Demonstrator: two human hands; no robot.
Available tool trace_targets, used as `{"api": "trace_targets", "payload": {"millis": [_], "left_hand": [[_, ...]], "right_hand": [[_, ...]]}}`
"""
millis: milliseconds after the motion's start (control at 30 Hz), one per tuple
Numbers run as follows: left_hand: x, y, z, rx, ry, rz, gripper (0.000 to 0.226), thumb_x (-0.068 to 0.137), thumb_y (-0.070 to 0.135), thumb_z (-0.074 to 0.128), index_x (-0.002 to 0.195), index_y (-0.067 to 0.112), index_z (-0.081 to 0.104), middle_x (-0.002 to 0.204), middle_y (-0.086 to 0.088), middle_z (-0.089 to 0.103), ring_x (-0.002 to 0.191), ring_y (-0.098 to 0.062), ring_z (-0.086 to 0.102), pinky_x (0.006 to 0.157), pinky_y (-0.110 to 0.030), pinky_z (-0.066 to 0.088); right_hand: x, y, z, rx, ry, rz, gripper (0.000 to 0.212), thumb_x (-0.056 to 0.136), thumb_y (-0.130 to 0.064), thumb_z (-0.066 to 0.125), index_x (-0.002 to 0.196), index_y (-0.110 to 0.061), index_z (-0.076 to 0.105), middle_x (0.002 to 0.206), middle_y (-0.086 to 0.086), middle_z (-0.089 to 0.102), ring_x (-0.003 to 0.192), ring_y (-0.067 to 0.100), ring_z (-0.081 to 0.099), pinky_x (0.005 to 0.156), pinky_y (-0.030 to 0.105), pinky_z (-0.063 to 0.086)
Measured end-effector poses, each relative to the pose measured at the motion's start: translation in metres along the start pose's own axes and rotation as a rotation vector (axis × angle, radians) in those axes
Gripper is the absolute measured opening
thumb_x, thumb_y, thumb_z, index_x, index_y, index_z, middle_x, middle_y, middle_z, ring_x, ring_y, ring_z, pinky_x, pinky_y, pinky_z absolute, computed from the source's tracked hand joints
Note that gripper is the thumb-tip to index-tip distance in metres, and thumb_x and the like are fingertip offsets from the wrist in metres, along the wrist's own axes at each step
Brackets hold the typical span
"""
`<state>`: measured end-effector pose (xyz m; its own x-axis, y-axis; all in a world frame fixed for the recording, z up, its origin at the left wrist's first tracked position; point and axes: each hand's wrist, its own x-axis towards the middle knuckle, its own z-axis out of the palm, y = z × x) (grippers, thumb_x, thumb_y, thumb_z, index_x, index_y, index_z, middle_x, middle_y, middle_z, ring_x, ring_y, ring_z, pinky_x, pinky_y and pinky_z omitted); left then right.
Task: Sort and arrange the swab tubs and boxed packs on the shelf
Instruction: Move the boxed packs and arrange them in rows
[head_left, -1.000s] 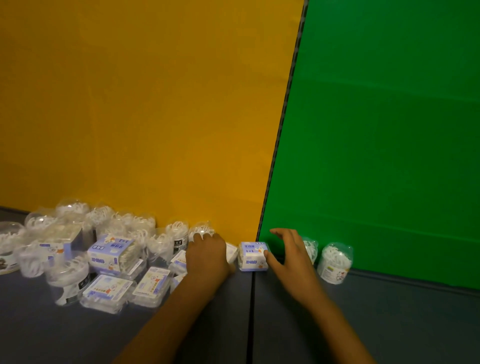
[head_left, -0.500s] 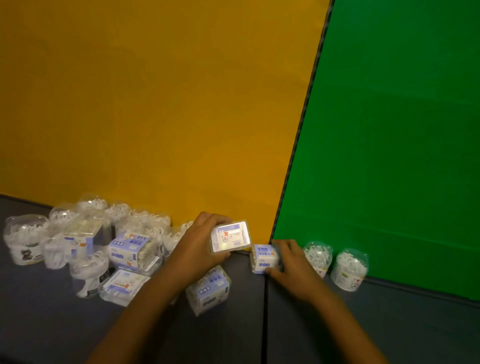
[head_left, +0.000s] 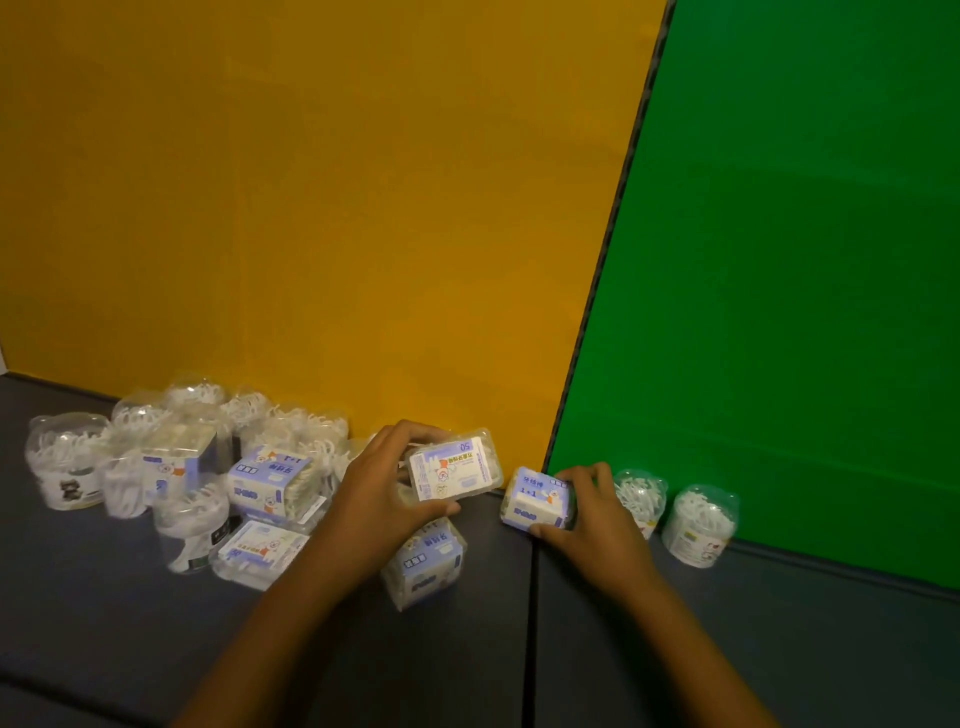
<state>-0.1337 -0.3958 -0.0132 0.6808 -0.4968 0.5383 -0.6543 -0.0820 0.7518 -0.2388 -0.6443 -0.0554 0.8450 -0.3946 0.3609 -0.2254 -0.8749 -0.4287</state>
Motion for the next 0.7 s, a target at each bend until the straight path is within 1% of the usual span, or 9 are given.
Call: {"api": "trace_targets", "payload": {"millis": [67, 133, 200, 233, 333, 433, 500, 600, 700], "left_hand": [[-0.002, 0.013, 0.005, -0.079, 0.013, -0.043, 0.061, 0.065, 0.016, 0.087, 0.109, 0.037, 0.051, 0.114, 0.019, 0.057, 0.103, 0.010, 0.055, 0.077, -0.015, 0.053], [-0.003, 0.027, 0.012, -0.135, 0.009, -0.067, 0.062, 0.064, 0.014, 0.087, 0.112, 0.030, 0.050, 0.113, 0.017, 0.058, 0.099, 0.007, 0.058, 0.075, -0.021, 0.056], [-0.005, 0.041, 0.022, -0.172, -0.014, -0.061, 0.062, 0.065, 0.014, 0.086, 0.113, 0.027, 0.049, 0.114, 0.013, 0.059, 0.098, 0.004, 0.061, 0.074, -0.027, 0.057], [-0.006, 0.048, 0.029, -0.189, -0.023, -0.054, 0.061, 0.065, 0.013, 0.086, 0.113, 0.027, 0.049, 0.115, 0.011, 0.059, 0.099, 0.003, 0.061, 0.074, -0.027, 0.057], [-0.014, 0.070, 0.052, -0.261, -0.038, -0.061, 0.058, 0.068, 0.008, 0.083, 0.113, 0.024, 0.050, 0.116, 0.007, 0.059, 0.097, 0.004, 0.062, 0.072, -0.021, 0.056], [-0.027, 0.093, 0.082, -0.317, -0.065, -0.074, 0.054, 0.070, 0.008, 0.081, 0.113, 0.023, 0.051, 0.116, 0.003, 0.061, 0.094, -0.005, 0.067, 0.073, -0.028, 0.058], [-0.038, 0.113, 0.104, -0.377, -0.081, -0.098, 0.048, 0.073, 0.006, 0.078, 0.112, 0.017, 0.052, 0.114, -0.002, 0.061, 0.090, -0.011, 0.069, 0.065, -0.030, 0.059], [-0.054, 0.144, 0.137, -0.459, -0.112, -0.128, 0.040, 0.079, -0.001, 0.071, 0.112, 0.006, 0.051, 0.109, -0.009, 0.062, 0.083, -0.014, 0.071, 0.055, -0.029, 0.058], [-0.072, 0.171, 0.167, -0.562, -0.111, -0.176, 0.033, 0.082, -0.002, 0.067, 0.109, 0.006, 0.050, 0.106, -0.012, 0.063, 0.086, -0.026, 0.070, 0.054, -0.034, 0.059]], "right_hand": [[-0.008, 0.000, -0.013, 0.025, 0.067, -0.033, 0.061, 0.076, -0.042, 0.080, 0.122, -0.025, 0.045, 0.113, -0.008, 0.032, 0.093, 0.009, 0.054, 0.072, 0.027, 0.051], [-0.016, 0.002, -0.030, 0.045, 0.118, -0.054, 0.062, 0.075, -0.040, 0.081, 0.124, -0.025, 0.045, 0.115, -0.009, 0.032, 0.095, 0.008, 0.055, 0.075, 0.030, 0.054], [-0.028, 0.007, -0.051, 0.057, 0.161, -0.056, 0.062, 0.075, -0.039, 0.082, 0.124, -0.026, 0.046, 0.116, -0.009, 0.033, 0.093, 0.009, 0.057, 0.076, 0.031, 0.056], [-0.034, 0.011, -0.062, 0.054, 0.178, -0.048, 0.062, 0.074, -0.039, 0.082, 0.124, -0.026, 0.046, 0.116, -0.008, 0.033, 0.092, 0.010, 0.057, 0.076, 0.031, 0.056], [-0.060, 0.027, -0.094, 0.040, 0.231, -0.033, 0.063, 0.072, -0.038, 0.082, 0.123, -0.027, 0.047, 0.117, -0.009, 0.034, 0.095, 0.012, 0.057, 0.077, 0.032, 0.054], [-0.095, 0.050, -0.127, 0.047, 0.266, -0.031, 0.062, 0.071, -0.036, 0.083, 0.122, -0.030, 0.048, 0.116, -0.009, 0.036, 0.094, 0.011, 0.058, 0.078, 0.034, 0.054], [-0.121, 0.067, -0.151, 0.041, 0.288, -0.023, 0.061, 0.071, -0.034, 0.084, 0.121, -0.030, 0.049, 0.114, -0.009, 0.037, 0.093, 0.009, 0.057, 0.079, 0.033, 0.054], [-0.158, 0.090, -0.185, 0.028, 0.330, 0.015, 0.060, 0.070, -0.031, 0.085, 0.120, -0.031, 0.050, 0.112, -0.009, 0.038, 0.090, 0.005, 0.054, 0.078, 0.031, 0.052], [-0.195, 0.114, -0.211, 0.019, 0.345, 0.058, 0.060, 0.072, -0.029, 0.084, 0.121, -0.030, 0.050, 0.114, -0.009, 0.038, 0.091, 0.006, 0.055, 0.078, 0.029, 0.052]]}}
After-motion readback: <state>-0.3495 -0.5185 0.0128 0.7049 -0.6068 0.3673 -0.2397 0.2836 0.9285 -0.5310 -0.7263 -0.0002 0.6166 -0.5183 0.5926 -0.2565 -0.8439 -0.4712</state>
